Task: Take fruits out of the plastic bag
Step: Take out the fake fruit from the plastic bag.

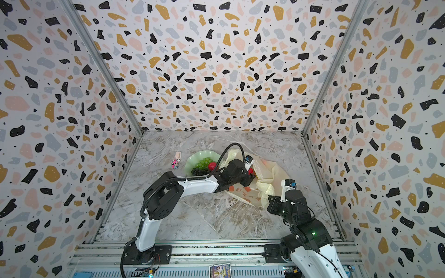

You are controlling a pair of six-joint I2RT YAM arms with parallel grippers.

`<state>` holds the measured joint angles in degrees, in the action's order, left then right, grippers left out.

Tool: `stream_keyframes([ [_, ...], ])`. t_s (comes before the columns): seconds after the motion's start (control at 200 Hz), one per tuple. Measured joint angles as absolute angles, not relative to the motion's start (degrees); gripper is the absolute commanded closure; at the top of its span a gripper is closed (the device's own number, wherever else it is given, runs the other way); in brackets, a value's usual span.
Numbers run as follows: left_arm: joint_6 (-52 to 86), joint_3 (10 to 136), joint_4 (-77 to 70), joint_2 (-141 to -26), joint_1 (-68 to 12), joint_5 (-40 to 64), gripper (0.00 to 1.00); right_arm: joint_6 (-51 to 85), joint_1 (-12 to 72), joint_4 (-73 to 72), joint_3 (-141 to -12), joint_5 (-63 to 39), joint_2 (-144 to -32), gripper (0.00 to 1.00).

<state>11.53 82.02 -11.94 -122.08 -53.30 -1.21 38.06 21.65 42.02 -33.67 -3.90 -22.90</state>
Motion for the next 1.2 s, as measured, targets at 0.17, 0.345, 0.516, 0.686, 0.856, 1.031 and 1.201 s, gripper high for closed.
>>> stream_keyframes([
  [0.17,12.9,83.4,-10.6,-123.7,-52.8,-3.9,0.39,38.1,21.6,42.0,-33.7,-3.9,-22.9,1.0],
  [0.345,14.6,85.8,-10.5,-125.1,-51.5,-5.5,0.38,38.1,21.7,42.0,-33.7,-3.9,-22.8,1.0],
  [0.516,15.2,89.2,-10.2,-128.2,-50.7,-5.5,0.39,38.1,21.7,42.0,-33.7,-3.9,-22.8,1.0],
  [0.686,15.2,91.2,-9.7,-130.4,-50.5,-4.5,0.44,38.1,21.7,42.0,-33.7,-3.9,-22.8,1.0],
  [0.856,15.2,93.0,-9.0,-131.9,-50.5,-2.6,0.44,38.1,21.7,42.0,-33.7,-3.9,-22.8,1.0],
  [1.031,15.4,94.3,-7.7,-133.6,-50.5,-2.4,0.36,38.1,21.7,42.0,-33.7,-3.9,-22.8,1.0],
  [1.201,16.0,94.7,-7.7,-134.6,-50.5,-2.5,0.33,38.1,21.7,42.0,-33.7,-3.9,-22.8,1.0],
])
